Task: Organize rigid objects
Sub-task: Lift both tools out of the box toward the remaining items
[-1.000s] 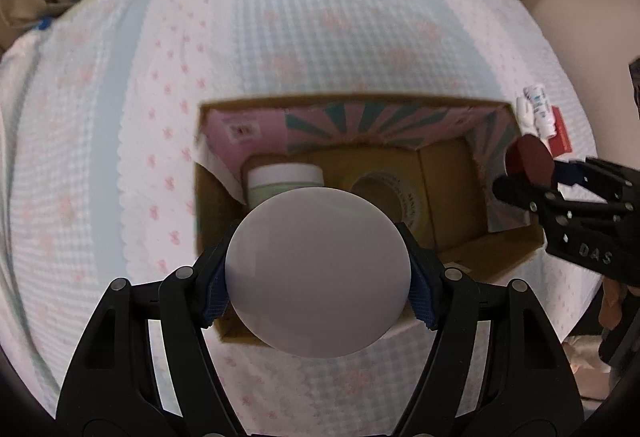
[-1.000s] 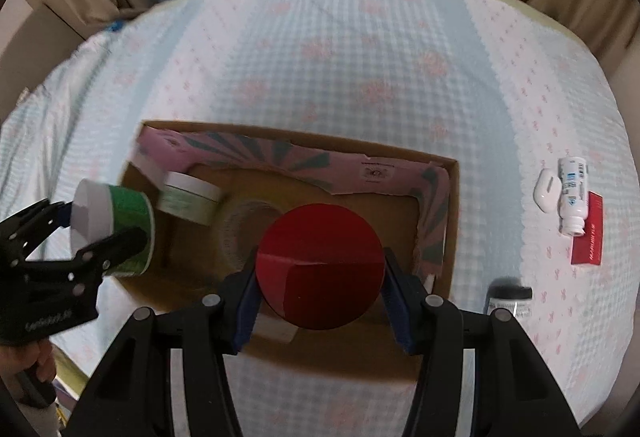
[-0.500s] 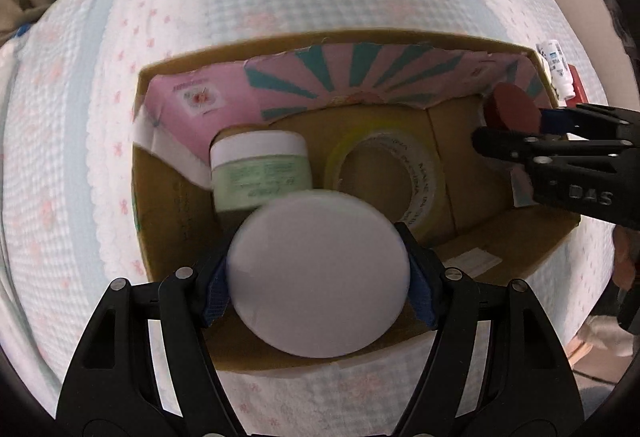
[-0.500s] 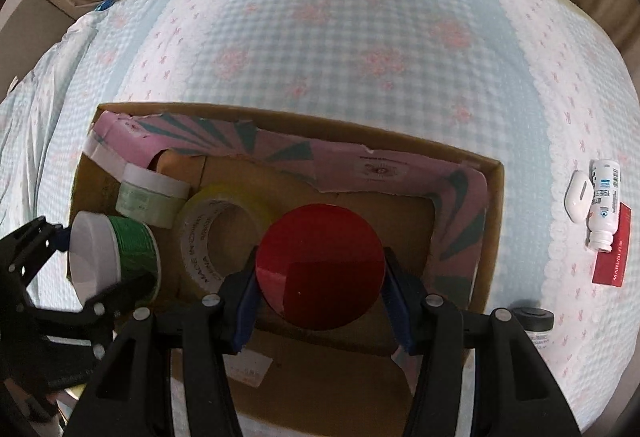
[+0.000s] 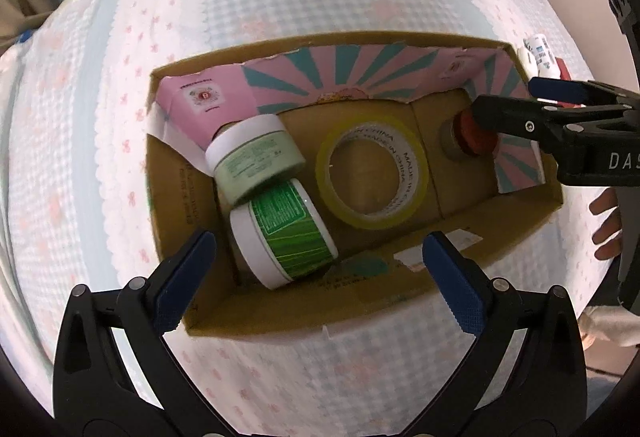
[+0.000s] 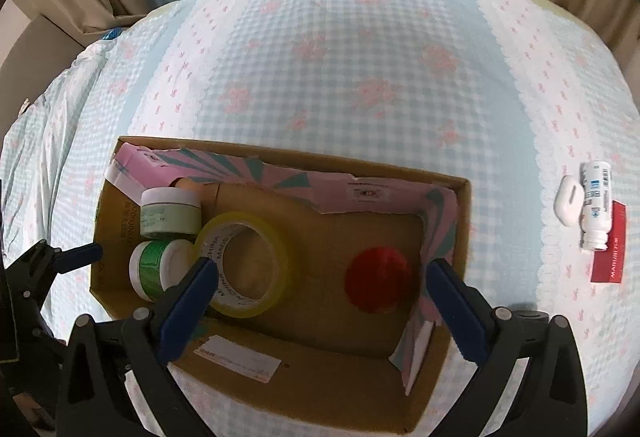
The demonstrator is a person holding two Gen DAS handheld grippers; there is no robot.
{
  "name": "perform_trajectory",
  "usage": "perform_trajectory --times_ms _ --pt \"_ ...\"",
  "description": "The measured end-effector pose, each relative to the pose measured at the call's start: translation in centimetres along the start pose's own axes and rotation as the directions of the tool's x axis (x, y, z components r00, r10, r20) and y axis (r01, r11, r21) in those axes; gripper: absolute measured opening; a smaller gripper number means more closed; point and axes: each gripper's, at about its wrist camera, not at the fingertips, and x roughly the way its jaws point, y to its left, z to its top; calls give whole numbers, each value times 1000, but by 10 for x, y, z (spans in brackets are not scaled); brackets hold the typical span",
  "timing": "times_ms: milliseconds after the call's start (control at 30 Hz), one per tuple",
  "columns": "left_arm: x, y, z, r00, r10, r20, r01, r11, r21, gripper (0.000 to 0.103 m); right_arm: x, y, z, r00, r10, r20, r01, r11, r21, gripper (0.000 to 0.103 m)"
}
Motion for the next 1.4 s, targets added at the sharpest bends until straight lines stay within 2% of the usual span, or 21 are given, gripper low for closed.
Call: perform_trajectory --times_ms 167,400,767,900,1033,1133,1233,1400 --pt "-25 1 -2 999 5 43 -5 1000 -4 103 -21 2 -2 1000 -3 21 2 1000 11 103" --pt "-75 -6 -6 993 31 109 -32 999 5 103 -68 16 -11 997 -34 73 37 998 -46 103" --pt "-151 -34 -40 978 35 206 -32 999 -18 103 -160 27 -47 978 -74 193 72 997 17 103" --pt "-173 -51 -53 973 21 231 -16 1000 -21 103 -189 25 -63 975 -84 204 77 996 41 103" --pt "-187 -69 -61 968 -20 251 28 999 -29 103 -215 13 -84 972 -107 209 98 994 56 103" --pt "-197 -90 -63 961 -20 274 30 999 -30 103 -234 -3 -97 965 -135 224 124 990 62 103" --pt "-206 -114 -58 955 -33 295 41 999 -19 103 -253 -28 -109 954 -172 246 156 984 83 103" --pt "-212 -165 -49 946 -15 323 26 999 -27 103 -277 -85 -121 940 -204 274 181 978 109 103"
